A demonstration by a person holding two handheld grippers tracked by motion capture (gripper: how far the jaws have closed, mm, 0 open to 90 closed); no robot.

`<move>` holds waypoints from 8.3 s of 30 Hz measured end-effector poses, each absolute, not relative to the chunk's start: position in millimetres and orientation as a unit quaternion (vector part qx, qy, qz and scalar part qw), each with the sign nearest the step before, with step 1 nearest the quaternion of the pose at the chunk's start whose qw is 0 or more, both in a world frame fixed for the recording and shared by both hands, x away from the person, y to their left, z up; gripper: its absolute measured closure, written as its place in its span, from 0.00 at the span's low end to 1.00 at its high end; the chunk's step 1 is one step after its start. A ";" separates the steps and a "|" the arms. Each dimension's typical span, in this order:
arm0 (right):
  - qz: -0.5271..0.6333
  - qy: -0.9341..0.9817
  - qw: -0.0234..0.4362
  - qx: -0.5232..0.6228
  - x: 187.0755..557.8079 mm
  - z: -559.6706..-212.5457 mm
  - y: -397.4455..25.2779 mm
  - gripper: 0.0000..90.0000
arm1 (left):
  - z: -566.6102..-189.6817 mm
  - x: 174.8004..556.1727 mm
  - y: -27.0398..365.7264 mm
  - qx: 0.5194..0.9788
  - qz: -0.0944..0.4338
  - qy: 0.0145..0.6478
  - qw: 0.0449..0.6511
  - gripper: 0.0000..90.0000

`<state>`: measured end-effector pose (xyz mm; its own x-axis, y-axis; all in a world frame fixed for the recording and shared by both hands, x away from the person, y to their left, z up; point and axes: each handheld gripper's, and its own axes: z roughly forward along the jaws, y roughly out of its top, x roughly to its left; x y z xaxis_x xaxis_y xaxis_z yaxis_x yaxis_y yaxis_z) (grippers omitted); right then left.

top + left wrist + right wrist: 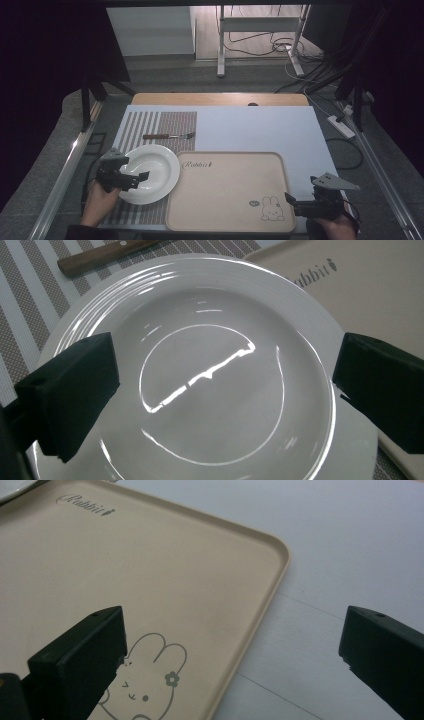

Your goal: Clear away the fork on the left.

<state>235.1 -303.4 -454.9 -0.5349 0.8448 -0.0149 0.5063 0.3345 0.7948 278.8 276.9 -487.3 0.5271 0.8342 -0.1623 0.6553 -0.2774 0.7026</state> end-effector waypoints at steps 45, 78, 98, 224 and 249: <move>0.381 0.791 0.212 0.429 236.8 -455.4 -302.3 0.00 | -496.8 395.6 263.1 0.796 0.107 0.489 0.341 0.00; 0.379 0.797 0.204 0.424 237.8 -455.7 -302.0 0.00 | -509.1 464.0 280.7 0.806 0.103 0.519 0.266 0.99; 0.375 0.802 0.206 0.417 236.9 -455.8 -300.2 0.00 | -519.5 446.6 287.4 0.838 0.022 0.501 0.214 0.99; 0.381 0.806 0.211 0.400 232.8 -454.9 -300.1 0.00 | -467.3 336.9 222.0 0.858 0.034 0.427 0.285 0.87; 0.378 0.810 0.213 0.396 232.8 -455.2 -298.2 0.00 | -483.8 292.8 141.4 0.879 0.000 0.396 0.266 0.87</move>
<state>232.8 -298.2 -455.2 -0.5961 0.8016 -0.0453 0.4805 0.4014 0.7798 292.8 141.4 -483.8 0.6863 0.6959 -0.2116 0.6963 -0.5445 0.4676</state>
